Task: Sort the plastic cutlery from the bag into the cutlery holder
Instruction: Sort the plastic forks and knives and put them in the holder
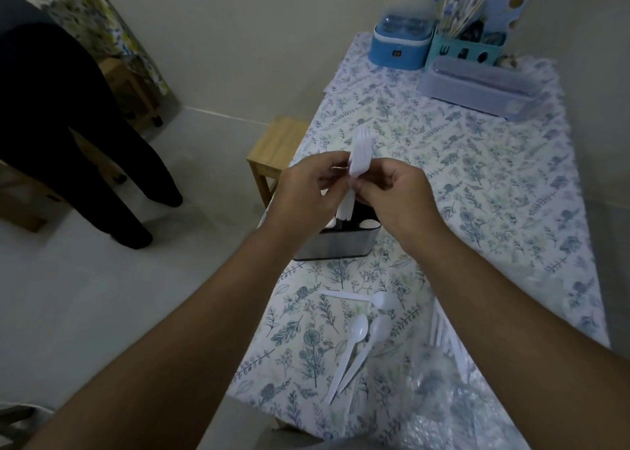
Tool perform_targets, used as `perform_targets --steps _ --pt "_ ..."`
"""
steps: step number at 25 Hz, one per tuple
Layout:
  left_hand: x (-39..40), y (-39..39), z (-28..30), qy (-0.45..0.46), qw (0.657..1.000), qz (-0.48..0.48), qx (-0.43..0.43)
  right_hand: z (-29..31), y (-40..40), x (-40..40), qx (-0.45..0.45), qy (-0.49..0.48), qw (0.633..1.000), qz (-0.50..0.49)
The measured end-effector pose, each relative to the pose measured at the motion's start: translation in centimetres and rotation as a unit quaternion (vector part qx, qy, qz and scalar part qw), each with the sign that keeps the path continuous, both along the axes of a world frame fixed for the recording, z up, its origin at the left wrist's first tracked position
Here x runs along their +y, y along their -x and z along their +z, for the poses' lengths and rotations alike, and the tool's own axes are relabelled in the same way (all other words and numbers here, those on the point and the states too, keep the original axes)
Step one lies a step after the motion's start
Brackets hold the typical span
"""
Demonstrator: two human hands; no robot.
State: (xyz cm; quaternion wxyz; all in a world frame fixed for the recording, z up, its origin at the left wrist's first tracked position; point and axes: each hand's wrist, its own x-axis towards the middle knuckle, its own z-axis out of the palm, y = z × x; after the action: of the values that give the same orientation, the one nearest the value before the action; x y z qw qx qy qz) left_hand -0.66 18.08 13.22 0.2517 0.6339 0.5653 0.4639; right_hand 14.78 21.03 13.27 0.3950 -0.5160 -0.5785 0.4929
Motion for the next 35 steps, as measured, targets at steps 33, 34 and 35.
perform_targets --steps 33,34,35 --pt "-12.4 -8.9 -13.1 0.354 0.933 -0.001 0.07 -12.4 -7.8 -16.3 -0.026 0.307 0.944 -0.123" --pt "-12.2 -9.1 -13.3 0.354 0.932 0.016 0.073 -12.6 -8.3 -16.3 -0.025 0.316 0.936 -0.149" --pt "-12.0 -9.3 -13.7 0.359 0.929 0.031 0.079 -12.7 -8.8 -16.2 -0.02 0.332 0.928 -0.169"
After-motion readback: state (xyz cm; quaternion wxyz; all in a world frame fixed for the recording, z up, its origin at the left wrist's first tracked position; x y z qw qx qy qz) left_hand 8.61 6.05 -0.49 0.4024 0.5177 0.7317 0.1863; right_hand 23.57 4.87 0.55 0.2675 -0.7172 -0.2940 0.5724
